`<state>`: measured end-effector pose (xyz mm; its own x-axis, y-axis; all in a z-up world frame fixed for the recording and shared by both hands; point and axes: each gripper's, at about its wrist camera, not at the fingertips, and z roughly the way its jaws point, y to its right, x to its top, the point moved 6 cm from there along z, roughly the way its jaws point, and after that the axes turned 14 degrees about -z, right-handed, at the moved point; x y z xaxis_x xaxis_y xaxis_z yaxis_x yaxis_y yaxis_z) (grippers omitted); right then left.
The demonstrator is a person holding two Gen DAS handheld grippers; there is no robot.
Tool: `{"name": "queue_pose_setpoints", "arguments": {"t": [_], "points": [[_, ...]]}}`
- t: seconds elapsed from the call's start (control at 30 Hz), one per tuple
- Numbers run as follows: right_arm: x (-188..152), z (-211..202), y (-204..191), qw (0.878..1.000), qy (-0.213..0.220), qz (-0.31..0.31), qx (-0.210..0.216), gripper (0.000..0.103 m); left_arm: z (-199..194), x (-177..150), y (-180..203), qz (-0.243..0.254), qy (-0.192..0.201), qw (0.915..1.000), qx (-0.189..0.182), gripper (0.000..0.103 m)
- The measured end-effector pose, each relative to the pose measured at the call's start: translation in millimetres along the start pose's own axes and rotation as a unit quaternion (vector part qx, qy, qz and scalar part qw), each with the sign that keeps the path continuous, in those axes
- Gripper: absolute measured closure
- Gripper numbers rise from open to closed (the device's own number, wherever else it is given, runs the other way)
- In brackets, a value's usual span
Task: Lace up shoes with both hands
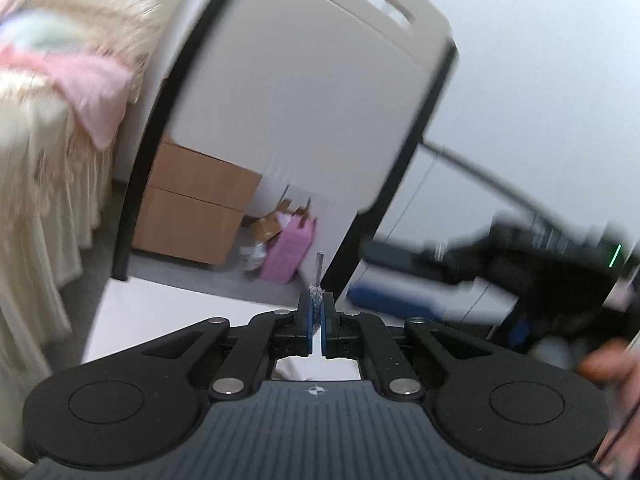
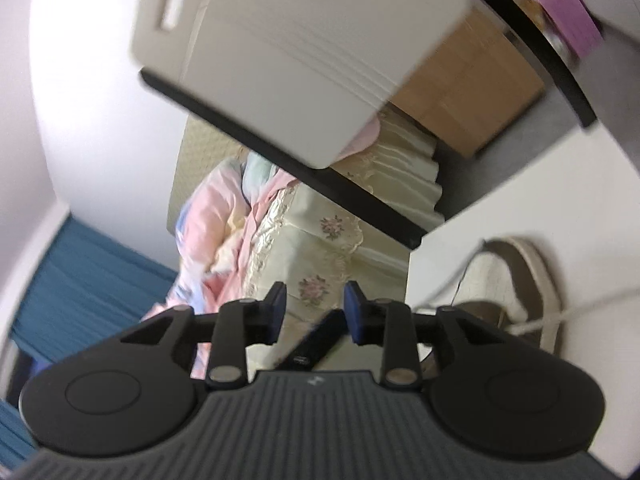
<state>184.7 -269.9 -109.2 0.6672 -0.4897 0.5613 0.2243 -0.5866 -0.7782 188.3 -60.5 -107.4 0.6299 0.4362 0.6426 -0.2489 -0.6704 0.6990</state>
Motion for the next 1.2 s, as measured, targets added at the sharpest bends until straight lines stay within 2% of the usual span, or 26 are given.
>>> {"name": "queue_pose_setpoints", "arguments": {"t": [0.13,0.27,0.37,0.47,0.57,0.67,0.73,0.8,0.87,0.97,1.07,1.1,1.13,1.17,1.2], "points": [[-7,10,13,0.998,-0.005,0.063,-0.001,0.066,-7,13,-15,-0.052,0.021,0.9984,0.003,0.099],[-14,25,12,0.994,-0.015,0.103,0.024,0.065,-14,20,-22,-0.097,0.037,0.9945,-0.015,0.099],[-19,30,17,0.989,-0.006,0.142,0.031,0.065,-20,23,-28,-0.132,0.042,0.9898,-0.035,0.099],[-23,34,24,0.98,0.008,0.192,0.047,0.065,-25,24,-31,-0.15,0.048,0.9861,-0.053,0.099],[-26,41,25,0.975,-0.003,0.212,0.059,0.065,-30,26,-33,-0.158,0.056,0.9838,-0.063,0.099],[-28,46,21,0.974,-0.005,0.217,0.069,0.065,-30,27,-34,-0.169,0.057,0.9815,-0.069,0.099],[-27,45,19,0.975,0.004,0.211,0.065,0.07,-29,26,-35,-0.174,0.053,0.9806,-0.073,0.099],[-24,42,19,0.977,0.016,0.203,0.06,0.092,-28,24,-34,-0.171,0.048,0.981,-0.078,0.099],[-18,39,16,0.982,0.032,0.179,0.05,0.1,-27,21,-34,-0.173,0.044,0.9807,-0.08,0.099],[-10,33,12,0.989,0.05,0.137,0.028,0.101,-24,18,-36,-0.187,0.037,0.9776,-0.089,0.099],[-4,26,16,0.99,0.063,0.125,0.017,0.1,-22,16,-37,-0.205,0.026,0.9731,-0.102,0.097],[-2,24,18,0.99,0.067,0.125,0.014,0.1,-22,16,-38,-0.21,0.026,0.9719,-0.104,0.093],[0,21,20,0.99,0.071,0.124,0.012,0.1,-23,17,-40,-0.216,0.027,0.9703,-0.105,0.078],[3,18,22,0.989,0.075,0.123,0.01,0.1,-24,17,-41,-0.223,0.029,0.9685,-0.106,0.068],[5,15,24,0.989,0.079,0.121,0.01,0.1,-24,18,-43,-0.23,0.031,0.9666,-0.108,0.052]]}}
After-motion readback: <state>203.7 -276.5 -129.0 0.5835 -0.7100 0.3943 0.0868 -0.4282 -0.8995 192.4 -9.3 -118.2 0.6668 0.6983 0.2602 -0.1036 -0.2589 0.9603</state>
